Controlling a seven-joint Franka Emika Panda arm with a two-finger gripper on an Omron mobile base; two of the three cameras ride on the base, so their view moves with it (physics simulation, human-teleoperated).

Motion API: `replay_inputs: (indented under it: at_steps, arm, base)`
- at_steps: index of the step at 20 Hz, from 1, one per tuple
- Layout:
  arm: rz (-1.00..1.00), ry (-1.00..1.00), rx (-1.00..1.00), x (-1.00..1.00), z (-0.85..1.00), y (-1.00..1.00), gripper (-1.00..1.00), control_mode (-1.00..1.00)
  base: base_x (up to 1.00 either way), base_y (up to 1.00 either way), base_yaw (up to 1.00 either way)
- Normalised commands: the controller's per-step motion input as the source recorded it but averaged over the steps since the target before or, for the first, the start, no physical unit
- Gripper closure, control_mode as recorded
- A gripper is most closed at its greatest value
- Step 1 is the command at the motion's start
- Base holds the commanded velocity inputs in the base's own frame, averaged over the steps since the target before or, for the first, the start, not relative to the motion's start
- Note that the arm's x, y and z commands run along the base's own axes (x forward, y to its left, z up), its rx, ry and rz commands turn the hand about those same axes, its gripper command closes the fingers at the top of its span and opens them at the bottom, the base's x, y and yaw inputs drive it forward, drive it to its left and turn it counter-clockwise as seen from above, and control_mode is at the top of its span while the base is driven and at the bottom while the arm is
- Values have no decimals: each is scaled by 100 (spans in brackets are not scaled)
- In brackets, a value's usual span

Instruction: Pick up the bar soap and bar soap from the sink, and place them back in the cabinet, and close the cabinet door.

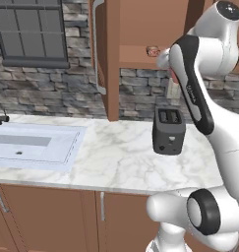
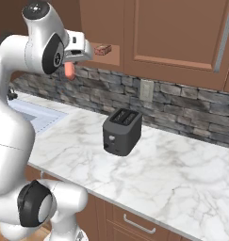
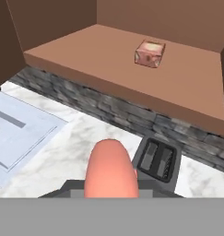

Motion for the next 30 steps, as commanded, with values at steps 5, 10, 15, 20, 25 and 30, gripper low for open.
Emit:
replay_inputs:
  at_steps: [5,10,15,20,25,30]
  arm:
    - [0,0,0,32,8,0,100,-100]
    - [0,-2,0,24,1,0,100,-100]
    - [0,-8,0,17,0,0,100,-100]
    - [0,-12,0,34,0,0,100,-100]
    - [0,-11,0,41,0,0,100,-100]
    - [0,-2,0,50,0,0,100,-100]
  base:
    - [0,0,0]
    - [0,0,0]
    - [0,0,0]
    - [0,0,0]
    - [0,0,0]
    - [0,0,0]
